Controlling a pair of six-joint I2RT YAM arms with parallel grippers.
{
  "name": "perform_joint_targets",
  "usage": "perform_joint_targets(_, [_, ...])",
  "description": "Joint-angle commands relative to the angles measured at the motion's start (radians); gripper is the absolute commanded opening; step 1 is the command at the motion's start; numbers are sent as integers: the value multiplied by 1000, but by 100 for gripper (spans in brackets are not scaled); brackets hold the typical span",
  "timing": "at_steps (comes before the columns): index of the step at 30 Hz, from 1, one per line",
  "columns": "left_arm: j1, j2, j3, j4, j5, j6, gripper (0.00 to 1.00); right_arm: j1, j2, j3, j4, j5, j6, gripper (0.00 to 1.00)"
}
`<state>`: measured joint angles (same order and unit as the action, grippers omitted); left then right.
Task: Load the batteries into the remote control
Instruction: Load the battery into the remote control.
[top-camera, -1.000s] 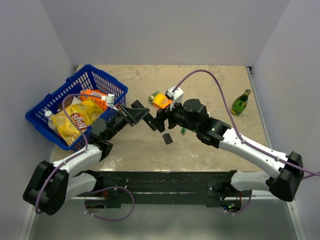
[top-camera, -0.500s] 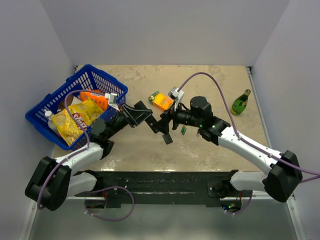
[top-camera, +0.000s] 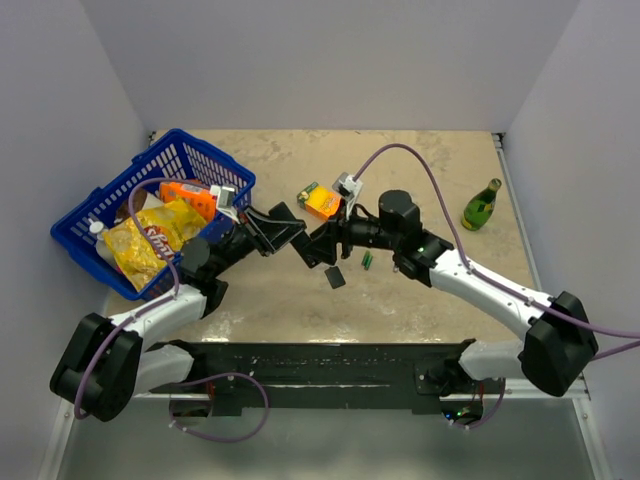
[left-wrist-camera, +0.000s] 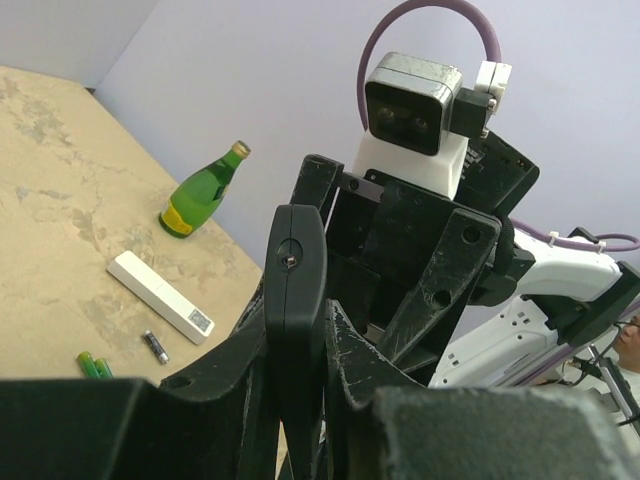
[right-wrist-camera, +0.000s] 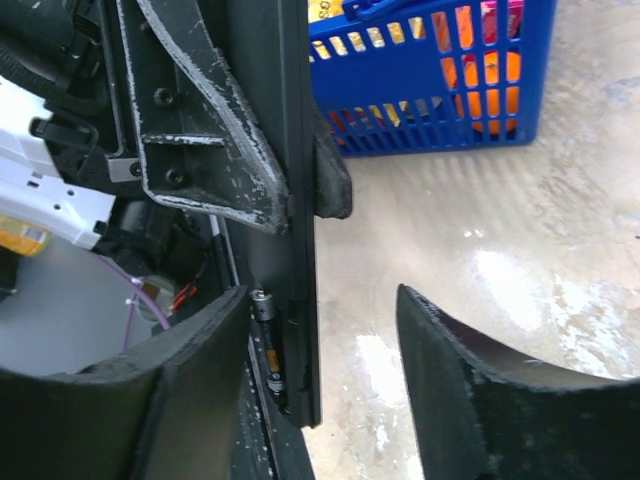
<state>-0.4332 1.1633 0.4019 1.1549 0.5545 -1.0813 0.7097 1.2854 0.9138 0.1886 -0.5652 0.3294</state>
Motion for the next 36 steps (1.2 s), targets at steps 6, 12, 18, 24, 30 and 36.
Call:
perform_joint_targets(6, [-4,-31,52,123,24,-8,0,-6,45,-27,38,-47,10,37])
perform_joint_targets(12, [-4,-51,54,143,32,-12,0,-9,69,-49,45,-41,7,22])
perform_joint_targets(18, [-6,-65,46,141,35,-3,0,-10,88,-32,28,-67,-4,33])
perform_joint_targets(24, [-4,-68,40,2,2,96,0,-10,9,31,-81,-13,-44,76])
perform_joint_targets(30, [-4,-96,52,-183,-56,213,0,-10,-87,79,-186,129,-67,91])
perform_joint_targets(36, [-4,-123,60,-291,-100,259,0,-13,-173,71,-282,270,-82,91])
